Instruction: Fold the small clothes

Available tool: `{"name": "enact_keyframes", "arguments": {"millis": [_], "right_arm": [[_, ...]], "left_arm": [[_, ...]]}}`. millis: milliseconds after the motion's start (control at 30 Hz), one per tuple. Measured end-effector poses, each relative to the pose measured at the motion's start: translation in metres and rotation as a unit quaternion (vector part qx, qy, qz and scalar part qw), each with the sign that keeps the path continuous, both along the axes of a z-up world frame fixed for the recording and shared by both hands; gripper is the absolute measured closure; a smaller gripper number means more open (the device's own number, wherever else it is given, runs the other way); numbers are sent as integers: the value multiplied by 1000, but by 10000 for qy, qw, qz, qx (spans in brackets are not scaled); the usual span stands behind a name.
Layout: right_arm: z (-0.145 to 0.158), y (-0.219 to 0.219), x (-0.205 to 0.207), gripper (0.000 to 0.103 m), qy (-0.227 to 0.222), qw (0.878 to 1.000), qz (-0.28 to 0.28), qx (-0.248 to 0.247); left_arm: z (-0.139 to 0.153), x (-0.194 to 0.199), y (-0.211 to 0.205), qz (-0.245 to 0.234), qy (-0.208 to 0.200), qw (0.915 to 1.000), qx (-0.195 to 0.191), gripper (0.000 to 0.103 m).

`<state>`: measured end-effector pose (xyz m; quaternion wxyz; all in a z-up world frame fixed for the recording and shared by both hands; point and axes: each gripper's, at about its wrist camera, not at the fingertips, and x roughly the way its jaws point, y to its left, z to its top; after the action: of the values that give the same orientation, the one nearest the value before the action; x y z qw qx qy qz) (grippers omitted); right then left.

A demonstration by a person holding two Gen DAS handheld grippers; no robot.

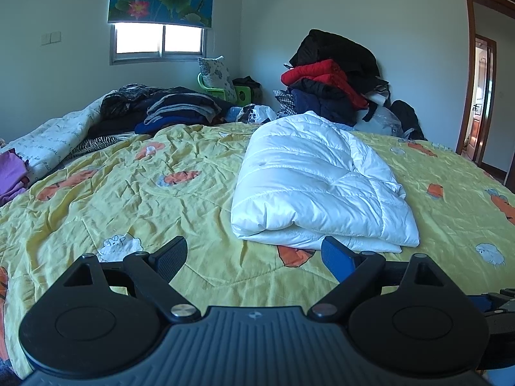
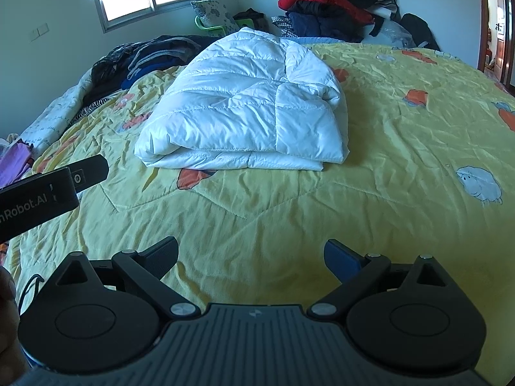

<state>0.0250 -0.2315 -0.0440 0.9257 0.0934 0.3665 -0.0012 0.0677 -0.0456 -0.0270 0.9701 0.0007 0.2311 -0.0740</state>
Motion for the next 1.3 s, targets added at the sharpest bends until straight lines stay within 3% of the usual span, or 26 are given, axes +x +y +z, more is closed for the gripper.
{"name": "enact_keyframes", "arguments": {"millis": [1300], "right_arm": [[-5, 2, 1, 4, 91, 9999, 68, 44]], "left_arm": [[-3, 0, -2, -16, 49, 10000, 19, 12]]}}
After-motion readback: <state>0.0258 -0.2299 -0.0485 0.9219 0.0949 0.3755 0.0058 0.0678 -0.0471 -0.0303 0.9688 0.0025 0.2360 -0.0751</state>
